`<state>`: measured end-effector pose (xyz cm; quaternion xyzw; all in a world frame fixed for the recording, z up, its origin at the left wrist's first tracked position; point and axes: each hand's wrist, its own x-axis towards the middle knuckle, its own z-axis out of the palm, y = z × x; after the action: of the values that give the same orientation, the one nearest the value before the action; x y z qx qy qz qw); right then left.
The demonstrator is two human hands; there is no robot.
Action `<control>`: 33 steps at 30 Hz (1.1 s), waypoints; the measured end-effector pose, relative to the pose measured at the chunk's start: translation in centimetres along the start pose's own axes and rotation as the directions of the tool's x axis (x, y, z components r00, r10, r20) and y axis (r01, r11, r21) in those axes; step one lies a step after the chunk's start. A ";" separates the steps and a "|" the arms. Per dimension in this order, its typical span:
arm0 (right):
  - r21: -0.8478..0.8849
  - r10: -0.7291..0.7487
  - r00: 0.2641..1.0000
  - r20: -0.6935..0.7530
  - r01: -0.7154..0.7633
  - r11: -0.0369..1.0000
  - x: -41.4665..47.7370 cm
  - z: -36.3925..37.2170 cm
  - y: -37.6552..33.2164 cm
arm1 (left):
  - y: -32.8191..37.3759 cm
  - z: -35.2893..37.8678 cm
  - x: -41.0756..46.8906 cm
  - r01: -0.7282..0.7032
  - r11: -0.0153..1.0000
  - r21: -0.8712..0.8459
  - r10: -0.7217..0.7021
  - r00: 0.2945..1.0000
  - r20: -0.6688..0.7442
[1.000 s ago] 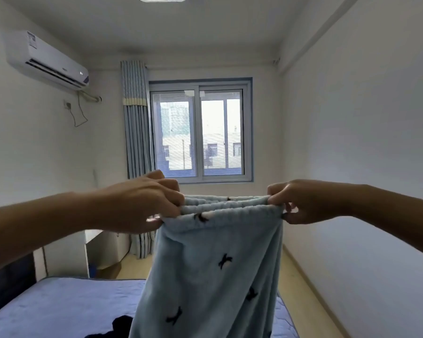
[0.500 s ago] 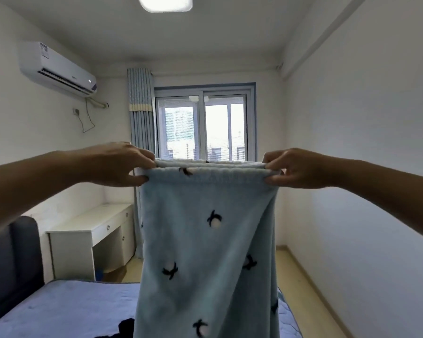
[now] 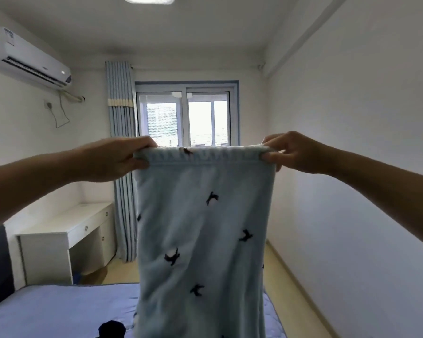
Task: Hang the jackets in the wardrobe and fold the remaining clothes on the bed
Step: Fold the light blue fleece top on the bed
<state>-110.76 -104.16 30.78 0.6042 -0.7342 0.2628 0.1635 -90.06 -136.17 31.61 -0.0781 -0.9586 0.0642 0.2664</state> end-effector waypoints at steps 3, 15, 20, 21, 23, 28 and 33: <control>0.072 0.036 0.999 0.014 -0.036 0.997 -0.3 -0.7 -0.2 | 1.7 0.2 0.5 -0.052 0.995 -0.085 0.051 0.999 -0.015; 0.646 0.136 0.985 0.106 -0.172 0.744 0.3 -0.8 3.3 | 2.2 3.5 5.0 -0.124 0.758 -0.640 0.047 0.990 -0.137; -0.384 0.386 0.905 0.177 -0.298 0.874 3.8 3.4 10.7 | -0.5 10.6 12.2 0.089 0.949 0.303 -0.124 0.987 0.100; -0.599 0.385 0.918 0.096 -0.256 0.759 5.2 3.1 11.3 | -0.8 10.9 13.9 0.105 0.889 0.447 -0.135 0.990 0.036; -0.836 0.349 0.935 -0.066 -0.243 0.493 8.1 1.4 11.5 | -1.0 10.0 17.2 0.200 0.796 0.572 -0.180 0.979 -0.092; -0.904 0.439 0.862 -0.254 -0.374 0.209 11.9 -3.1 9.9 | 0.3 5.7 20.7 0.396 0.534 0.747 -0.336 0.910 -0.242; -0.917 0.481 0.838 -0.257 -0.368 0.151 9.9 -2.4 9.6 | 3.0 6.6 19.2 0.411 0.448 0.794 -0.362 0.895 -0.259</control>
<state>-122.42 -109.44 36.43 0.1680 -0.8878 -0.2160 0.3700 -109.38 -130.23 35.17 0.2760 -0.7958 0.4460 0.3026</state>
